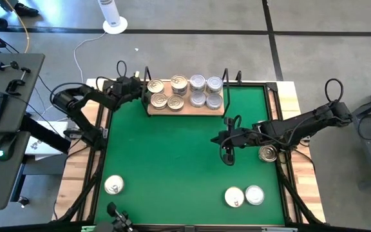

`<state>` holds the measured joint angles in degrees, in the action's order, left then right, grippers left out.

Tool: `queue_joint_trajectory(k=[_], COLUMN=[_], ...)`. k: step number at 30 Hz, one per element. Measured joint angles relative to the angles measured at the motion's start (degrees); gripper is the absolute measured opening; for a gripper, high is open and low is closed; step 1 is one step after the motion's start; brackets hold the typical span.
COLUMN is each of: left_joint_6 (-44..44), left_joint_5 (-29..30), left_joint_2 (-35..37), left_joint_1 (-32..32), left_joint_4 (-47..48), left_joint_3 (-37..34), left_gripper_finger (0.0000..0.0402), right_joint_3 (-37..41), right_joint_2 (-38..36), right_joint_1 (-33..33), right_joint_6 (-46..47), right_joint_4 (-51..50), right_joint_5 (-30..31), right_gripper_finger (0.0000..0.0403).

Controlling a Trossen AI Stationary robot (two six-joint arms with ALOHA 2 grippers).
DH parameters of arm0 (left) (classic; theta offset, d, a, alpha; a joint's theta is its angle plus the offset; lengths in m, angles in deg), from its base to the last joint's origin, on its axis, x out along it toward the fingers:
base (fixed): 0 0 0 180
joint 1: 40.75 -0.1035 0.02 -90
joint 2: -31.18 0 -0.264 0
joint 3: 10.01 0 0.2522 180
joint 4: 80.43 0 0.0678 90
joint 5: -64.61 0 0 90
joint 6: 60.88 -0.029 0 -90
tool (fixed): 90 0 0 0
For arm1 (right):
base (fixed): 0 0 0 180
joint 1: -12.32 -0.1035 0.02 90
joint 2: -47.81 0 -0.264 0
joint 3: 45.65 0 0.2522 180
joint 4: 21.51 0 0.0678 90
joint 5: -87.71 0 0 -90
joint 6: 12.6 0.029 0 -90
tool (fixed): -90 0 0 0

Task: Stack canned seafood by type on shelf
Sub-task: Adjust the tuna cans on the shelf

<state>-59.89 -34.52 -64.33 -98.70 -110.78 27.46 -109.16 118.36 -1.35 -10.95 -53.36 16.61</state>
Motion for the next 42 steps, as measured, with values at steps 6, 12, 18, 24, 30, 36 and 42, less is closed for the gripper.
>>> queue_joint_trajectory(k=[6,12,18,24,30,36,42], left_joint_6=[-0.97,-1.68,-2.17,-3.22,-4.12,-4.22,-4.44], left_joint_5=[-0.44,-1.62,-4.91,-5.61,-5.59,-7.28,-9.0], left_joint_2=[-0.34,-0.34,-0.32,-0.32,-0.32,-0.32,-0.3], left_joint_1=[0.68,0.7,0.7,0.7,0.7,0.71,1.18], left_joint_4=[-2.67,-4.09,-6.04,-6.65,-6.9,-6.76,-6.87], left_joint_3=[0.3,0.3,0.31,0.33,0.33,1.12,2.9], left_gripper_finger=[0.0,0.0,0.0,0.0,0.0,0.0,0.0], right_joint_3=[0.0,0.0,0.0,0.0,0.0,0.0,0.0], right_joint_2=[0.0,0.0,0.0,0.0,0.0,0.0,0.0], right_joint_1=[0.0,0.0,0.02,0.02,0.02,0.03,0.04], right_joint_6=[0.04,0.04,0.06,0.06,0.05,0.04,0.04], right_joint_4=[0.0,0.0,0.01,0.01,0.01,0.0,0.0], right_joint_5=[0.0,0.0,0.02,0.0,0.01,0.01,0.0], right_gripper_finger=[0.0,0.0,0.0,0.0,0.0,0.0,0.0])
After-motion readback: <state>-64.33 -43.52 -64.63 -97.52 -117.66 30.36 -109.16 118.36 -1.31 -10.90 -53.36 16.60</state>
